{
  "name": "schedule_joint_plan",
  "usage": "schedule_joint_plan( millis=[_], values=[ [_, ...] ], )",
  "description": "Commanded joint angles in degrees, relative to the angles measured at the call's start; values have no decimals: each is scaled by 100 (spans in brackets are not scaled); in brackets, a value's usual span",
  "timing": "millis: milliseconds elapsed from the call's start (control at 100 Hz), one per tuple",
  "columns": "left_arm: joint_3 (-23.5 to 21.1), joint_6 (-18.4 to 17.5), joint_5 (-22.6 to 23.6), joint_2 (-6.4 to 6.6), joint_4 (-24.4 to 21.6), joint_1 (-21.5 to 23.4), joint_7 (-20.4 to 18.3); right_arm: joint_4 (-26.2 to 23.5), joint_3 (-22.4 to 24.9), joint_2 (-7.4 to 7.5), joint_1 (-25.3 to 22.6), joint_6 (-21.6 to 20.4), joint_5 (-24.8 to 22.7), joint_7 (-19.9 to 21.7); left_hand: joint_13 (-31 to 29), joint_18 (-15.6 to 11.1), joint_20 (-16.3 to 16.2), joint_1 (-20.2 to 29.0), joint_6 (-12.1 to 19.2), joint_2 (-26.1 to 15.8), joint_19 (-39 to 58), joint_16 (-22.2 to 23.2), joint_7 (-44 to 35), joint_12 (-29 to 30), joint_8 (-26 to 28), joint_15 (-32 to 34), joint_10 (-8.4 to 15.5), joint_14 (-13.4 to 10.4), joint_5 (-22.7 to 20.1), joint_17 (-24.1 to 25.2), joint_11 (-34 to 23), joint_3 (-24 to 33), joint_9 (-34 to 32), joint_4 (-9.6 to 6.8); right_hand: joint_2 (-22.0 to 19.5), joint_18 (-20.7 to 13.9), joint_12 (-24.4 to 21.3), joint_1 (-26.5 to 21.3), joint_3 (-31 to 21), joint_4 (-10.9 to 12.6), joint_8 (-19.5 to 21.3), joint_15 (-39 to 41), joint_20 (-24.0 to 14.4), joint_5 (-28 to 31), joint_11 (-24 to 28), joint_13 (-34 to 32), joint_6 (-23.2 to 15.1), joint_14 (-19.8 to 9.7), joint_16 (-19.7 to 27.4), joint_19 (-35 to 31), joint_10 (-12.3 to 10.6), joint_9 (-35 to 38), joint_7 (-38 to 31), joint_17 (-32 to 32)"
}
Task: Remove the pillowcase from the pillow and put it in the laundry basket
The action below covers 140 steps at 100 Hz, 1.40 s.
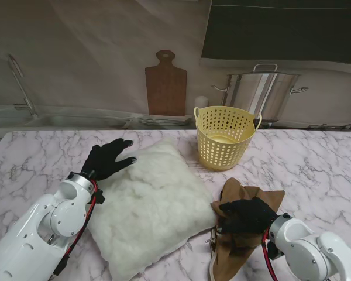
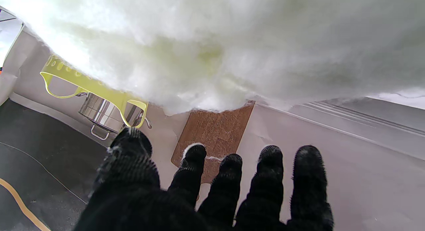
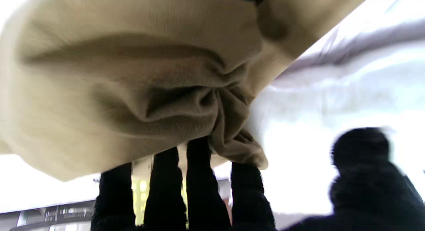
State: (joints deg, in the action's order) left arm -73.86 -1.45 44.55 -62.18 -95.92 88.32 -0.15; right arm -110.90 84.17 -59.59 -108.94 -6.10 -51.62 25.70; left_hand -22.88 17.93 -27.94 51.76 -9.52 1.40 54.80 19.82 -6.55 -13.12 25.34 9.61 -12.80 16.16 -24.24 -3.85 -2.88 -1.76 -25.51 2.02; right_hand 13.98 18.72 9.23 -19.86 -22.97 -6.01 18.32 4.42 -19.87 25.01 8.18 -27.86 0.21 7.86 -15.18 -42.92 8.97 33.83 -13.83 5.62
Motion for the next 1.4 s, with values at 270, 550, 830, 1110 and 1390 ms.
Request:
schedule_joint_plan(
  millis=[270,550,830,1110,1390],
  values=[
    [9,3,52,2,5,-15,-90,-432,470,-76,-690,-162,-1078,-1711,-1,154,-109,108,-23,-301,-2715,50,42,-11,-125,-34,-80,5,67,57,89,-39,164,-74,675,588,-429,1498,-879,-70,99,-286,-52,-993,-526,661,185,526,604,963,248,-1563,823,-60],
    [-5,-8,50,-4,30,-7,-49,-529,372,-93,-687,481,-2084,-2044,14,180,-104,86,-37,-286,-2788,44,49,-6,-129,-44,-83,19,86,85,92,-44,186,-71,956,1459,-953,2313,-1538,-275,-377,-366,765,-1624,-1057,676,480,1029,966,854,424,-1970,1633,-23],
    [49,6,15,-2,69,-25,-80,22,-450,-18,-160,1198,-2427,-1463,36,209,-92,75,-46,-225,-2890,36,61,-1,-135,-58,-74,13,114,122,96,-46,210,-70,1273,1937,-964,2328,-1827,-304,-1867,-349,1890,-1512,-1073,806,118,989,1026,-16,-18,-2258,1666,-378],
    [79,15,-4,0,118,-33,-94,368,-1000,28,143,1678,-2611,-974,55,226,-92,62,-59,-211,-2979,32,70,4,-140,-67,-80,16,140,133,104,-39,250,-72,2015,1881,-446,376,-1275,72,324,412,688,-1682,-487,-461,-8,770,117,-1343,30,-2097,1449,1445],
    [123,50,-24,-2,140,-43,-98,720,-1346,43,387,1983,-2369,-995,64,234,-103,43,-74,-213,-3062,37,77,7,-144,-65,-75,8,161,138,107,-39,284,-70,2370,-600,1413,-1885,-2055,375,2154,2590,-435,-1218,2577,-2710,-366,-179,-1718,-2812,282,-1915,-171,4125]
  ],
)
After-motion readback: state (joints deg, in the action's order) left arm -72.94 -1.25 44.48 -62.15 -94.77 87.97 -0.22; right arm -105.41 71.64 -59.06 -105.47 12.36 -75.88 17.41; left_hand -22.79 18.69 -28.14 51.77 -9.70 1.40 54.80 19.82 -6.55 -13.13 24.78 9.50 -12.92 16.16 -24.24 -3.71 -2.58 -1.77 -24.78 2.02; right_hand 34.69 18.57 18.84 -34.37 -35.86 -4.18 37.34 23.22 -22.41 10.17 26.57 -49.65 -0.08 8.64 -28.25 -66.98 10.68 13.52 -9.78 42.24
